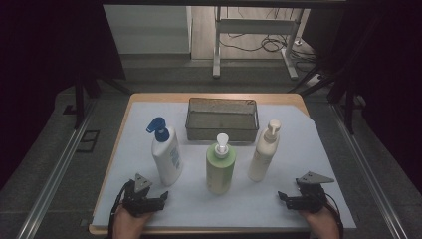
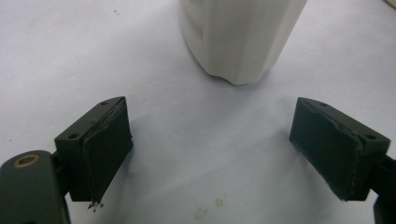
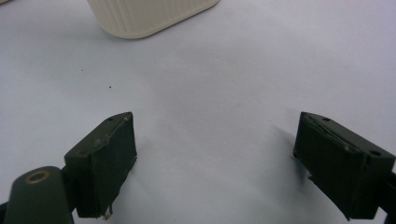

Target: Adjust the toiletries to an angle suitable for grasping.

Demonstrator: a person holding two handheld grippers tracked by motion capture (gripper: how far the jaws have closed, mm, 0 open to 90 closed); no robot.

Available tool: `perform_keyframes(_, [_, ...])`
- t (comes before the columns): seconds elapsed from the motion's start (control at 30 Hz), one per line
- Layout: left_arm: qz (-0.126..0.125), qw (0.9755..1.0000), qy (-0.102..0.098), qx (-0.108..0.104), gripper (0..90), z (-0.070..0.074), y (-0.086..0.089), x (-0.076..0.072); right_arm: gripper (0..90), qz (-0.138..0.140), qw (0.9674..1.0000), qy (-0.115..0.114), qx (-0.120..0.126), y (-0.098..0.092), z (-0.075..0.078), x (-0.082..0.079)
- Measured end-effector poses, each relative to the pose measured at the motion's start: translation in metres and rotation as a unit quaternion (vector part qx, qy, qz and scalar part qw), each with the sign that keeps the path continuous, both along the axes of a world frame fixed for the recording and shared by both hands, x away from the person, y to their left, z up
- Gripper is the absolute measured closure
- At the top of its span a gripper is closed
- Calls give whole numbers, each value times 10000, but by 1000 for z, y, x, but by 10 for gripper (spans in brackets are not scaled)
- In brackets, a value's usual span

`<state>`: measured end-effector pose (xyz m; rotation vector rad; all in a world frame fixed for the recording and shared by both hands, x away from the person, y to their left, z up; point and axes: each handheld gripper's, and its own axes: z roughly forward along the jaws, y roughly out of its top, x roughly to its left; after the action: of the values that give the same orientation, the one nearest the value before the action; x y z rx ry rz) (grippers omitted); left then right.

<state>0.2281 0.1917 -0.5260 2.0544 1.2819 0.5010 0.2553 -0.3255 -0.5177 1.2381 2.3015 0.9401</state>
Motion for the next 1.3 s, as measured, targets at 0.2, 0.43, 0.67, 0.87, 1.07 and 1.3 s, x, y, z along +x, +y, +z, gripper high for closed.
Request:
perform_keyframes(0.2, [-13,10000,0,-5,123,0,0,0,123,11,10000,-6,22,0,0,0])
perform_keyframes(0.43, [-96,9999,85,58,122,2,1,3,123,13,10000,-7,28,-1,0,0])
perform_keyframes(0.67, [-207,9997,148,64,123,4,3,7,124,10,10000,-4,25,-1,0,0])
perform_keyframes(0.87, [-74,9998,150,90,124,4,11,8,126,8,10000,14,22,0,0,0])
perform_keyframes(1.07, [-46,9999,159,46,123,3,17,9,133,1,10000,41,47,-1,1,0])
perform_keyframes(1.3, [-33,9999,120,67,123,2,16,8,141,13,9999,106,78,-2,3,2])
